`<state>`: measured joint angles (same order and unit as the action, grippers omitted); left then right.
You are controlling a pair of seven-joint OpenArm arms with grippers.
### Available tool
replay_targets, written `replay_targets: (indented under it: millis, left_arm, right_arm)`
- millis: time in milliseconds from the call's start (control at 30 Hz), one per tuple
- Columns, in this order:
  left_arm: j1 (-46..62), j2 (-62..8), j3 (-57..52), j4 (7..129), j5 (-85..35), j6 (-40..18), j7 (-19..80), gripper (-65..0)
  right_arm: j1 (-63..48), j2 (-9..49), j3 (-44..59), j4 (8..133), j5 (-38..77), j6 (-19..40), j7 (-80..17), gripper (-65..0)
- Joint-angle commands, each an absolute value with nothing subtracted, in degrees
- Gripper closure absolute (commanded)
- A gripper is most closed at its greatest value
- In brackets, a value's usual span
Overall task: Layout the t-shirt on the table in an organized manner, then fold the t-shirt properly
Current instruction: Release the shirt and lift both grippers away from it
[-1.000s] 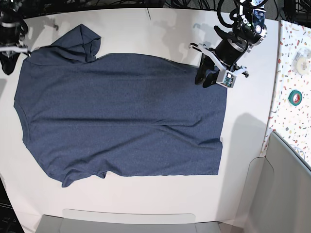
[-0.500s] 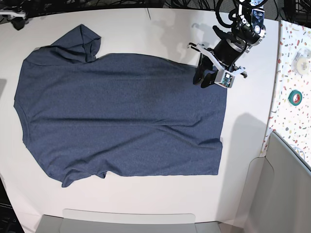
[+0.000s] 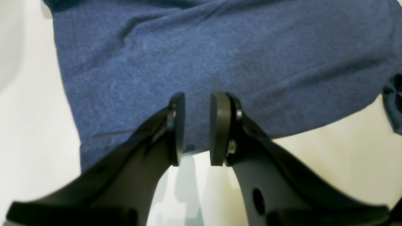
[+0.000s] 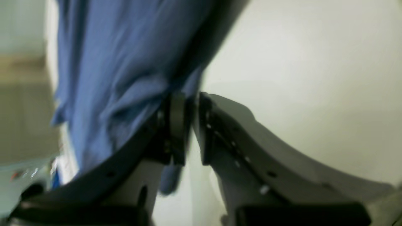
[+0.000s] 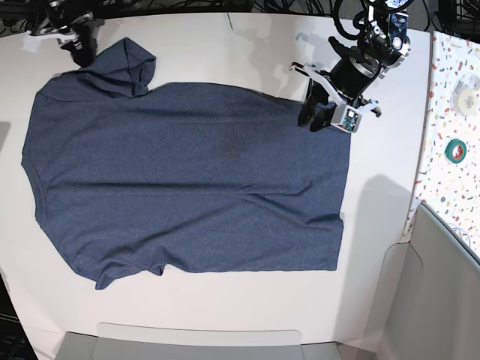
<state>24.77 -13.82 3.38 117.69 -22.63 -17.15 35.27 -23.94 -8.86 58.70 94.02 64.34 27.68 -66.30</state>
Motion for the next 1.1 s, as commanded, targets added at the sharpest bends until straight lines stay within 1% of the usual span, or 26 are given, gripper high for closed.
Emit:
replay_targets:
  millis: [0,267,367,500,900,933,967,1033,1067]
  left_arm:
    - [24.66,-14.11,3.3,118.55,-23.16,-17.45,33.71,-14.1]
    - [24.57,-14.11,3.3,118.55,-23.16,-17.45,34.24,-14.1]
    - [24.22,-14.11,3.21,118.55,-23.16,-17.45,37.93,-14.1]
    - [21.93,-14.11,3.21,118.55,-23.16,-17.45,40.48,-14.1]
    - [21.76,-14.11,2.59,118.55,-23.16,-17.45,40.66,-14.1]
    - [21.76,-14.11,2.59,118.55,-23.16,-17.45,40.66,-14.1]
    - [21.76,-14.11,2.59,118.64,-23.16,-17.45,40.66,-14.1]
    - [21.85,-14.11,2.51,118.64,-23.16,-17.45,40.66,-14.1]
    - [21.93,-14.11,2.42,118.64,-23.16,-17.45,40.66,-14.1]
  right_arm:
    - [-25.27,-9.0,58.07,94.55,61.93,27.03,-68.7,-8.3]
    - [-27.03,-9.0,57.27,94.9,63.16,27.03,-68.7,-8.4]
    - [-27.03,-9.0,57.19,94.73,62.99,27.03,-68.7,-8.4]
    - [-26.42,-9.0,56.92,94.73,62.9,27.03,-68.53,-8.4]
    - [-25.63,-9.0,56.84,94.55,62.73,27.03,-68.53,-8.1]
    - [-25.63,-9.0,56.84,94.55,62.73,27.03,-68.53,-7.7]
    - [-25.63,-9.0,56.84,94.55,62.73,27.03,-68.53,-5.9]
    - [-25.63,-9.0,56.84,94.55,62.73,27.03,-68.53,0.0]
    - [-25.71,-9.0,56.75,94.55,62.73,27.03,-68.7,0.0]
